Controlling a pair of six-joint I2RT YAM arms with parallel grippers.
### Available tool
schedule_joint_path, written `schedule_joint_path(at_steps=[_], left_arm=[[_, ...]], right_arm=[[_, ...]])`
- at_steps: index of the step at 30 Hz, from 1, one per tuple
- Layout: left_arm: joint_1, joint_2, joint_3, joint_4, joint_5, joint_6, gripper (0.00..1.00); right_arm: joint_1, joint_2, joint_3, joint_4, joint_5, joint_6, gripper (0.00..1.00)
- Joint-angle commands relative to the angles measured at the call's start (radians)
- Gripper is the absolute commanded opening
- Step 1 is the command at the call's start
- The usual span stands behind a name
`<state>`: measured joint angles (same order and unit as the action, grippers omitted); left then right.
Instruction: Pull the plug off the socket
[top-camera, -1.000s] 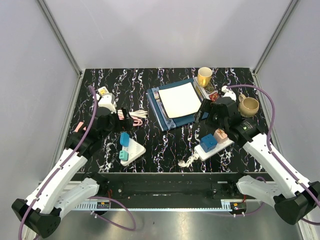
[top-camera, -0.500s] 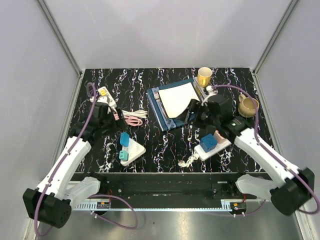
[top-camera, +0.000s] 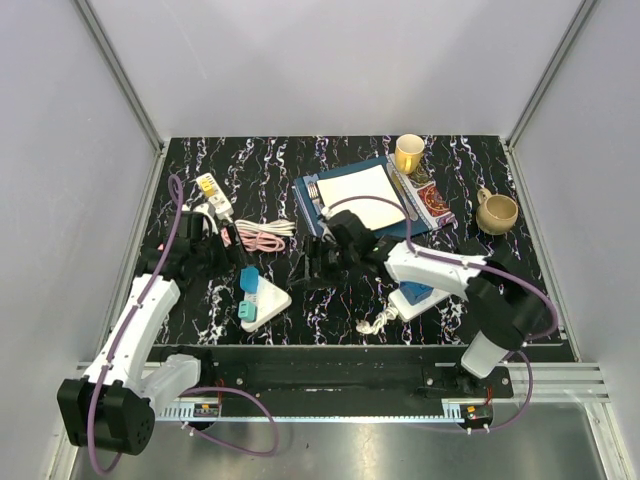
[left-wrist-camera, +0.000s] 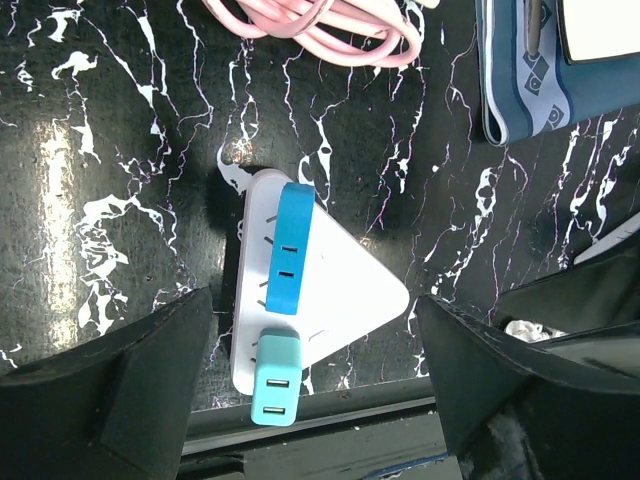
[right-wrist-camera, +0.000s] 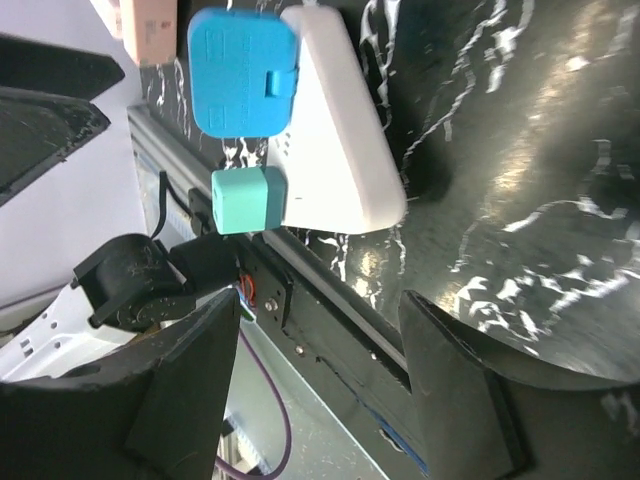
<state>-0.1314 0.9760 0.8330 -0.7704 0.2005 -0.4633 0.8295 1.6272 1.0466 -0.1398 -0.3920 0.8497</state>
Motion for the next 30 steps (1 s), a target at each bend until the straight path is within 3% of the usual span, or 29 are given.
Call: schedule_joint_path(at_steps=[1,6,18,30], left_arm=[[0.006,-0.011,-0.003,0.019,0.02,0.012,0.85],[0.006,0.001,-0.014,0.022,0.027,0.006,0.85],[0.006,0.042,-0.021,0.026,0.071,0.006,0.85],[0.006,0.119,-0.041,0.048,0.114,-0.025,0.79]], right_arm=[[0.052,0.075,0.023,0.195,-0.09,0.071,0.7],[0.057,0.128,-0.025,0.33,-0.125,0.106,0.68],[0.059,0.217,-0.036,0.312,-0.107,0.095,0.66],[0.059,0.336,-0.043,0.456,-0.188,0.134,0.66]])
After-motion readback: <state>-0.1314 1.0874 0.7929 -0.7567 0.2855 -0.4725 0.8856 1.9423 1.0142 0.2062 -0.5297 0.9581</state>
